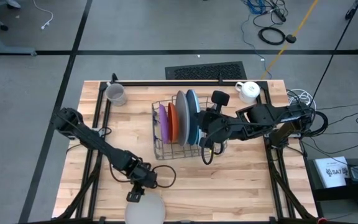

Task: Sort dishes
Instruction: Put the white plate in the dish rack

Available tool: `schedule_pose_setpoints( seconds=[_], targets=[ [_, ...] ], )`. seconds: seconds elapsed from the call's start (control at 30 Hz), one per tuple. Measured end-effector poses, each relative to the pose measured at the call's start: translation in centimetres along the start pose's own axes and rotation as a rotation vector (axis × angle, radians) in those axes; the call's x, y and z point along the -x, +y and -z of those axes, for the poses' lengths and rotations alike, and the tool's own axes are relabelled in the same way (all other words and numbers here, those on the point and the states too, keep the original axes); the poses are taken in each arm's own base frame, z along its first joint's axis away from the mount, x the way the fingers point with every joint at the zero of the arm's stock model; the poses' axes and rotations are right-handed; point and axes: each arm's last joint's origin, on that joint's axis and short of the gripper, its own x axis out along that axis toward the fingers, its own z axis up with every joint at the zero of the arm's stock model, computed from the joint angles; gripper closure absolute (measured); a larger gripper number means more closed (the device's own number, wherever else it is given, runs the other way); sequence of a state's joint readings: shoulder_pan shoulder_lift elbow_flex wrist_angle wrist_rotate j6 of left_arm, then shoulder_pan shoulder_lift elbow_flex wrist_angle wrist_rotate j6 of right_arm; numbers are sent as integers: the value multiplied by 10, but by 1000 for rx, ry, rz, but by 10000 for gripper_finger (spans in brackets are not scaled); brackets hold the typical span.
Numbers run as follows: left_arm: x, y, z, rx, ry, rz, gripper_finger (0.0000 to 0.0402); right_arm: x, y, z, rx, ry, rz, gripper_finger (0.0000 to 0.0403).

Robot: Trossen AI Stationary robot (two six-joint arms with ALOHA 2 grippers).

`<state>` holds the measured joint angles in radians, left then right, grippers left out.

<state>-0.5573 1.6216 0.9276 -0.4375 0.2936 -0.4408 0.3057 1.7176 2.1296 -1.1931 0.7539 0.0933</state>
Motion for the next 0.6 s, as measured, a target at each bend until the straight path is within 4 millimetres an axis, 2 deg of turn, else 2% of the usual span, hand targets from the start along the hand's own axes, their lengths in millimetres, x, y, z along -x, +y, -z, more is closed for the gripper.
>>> schedule_pose_setpoints(
  seconds=[0.23,0.6],
  targets=[
    [-18,5,1,4,23,-72,212,2,3,0,6,-4,-8,403],
    [-40,9,0,-13,44,-76,212,2,2,0,9,-4,-7,403]
  ],
)
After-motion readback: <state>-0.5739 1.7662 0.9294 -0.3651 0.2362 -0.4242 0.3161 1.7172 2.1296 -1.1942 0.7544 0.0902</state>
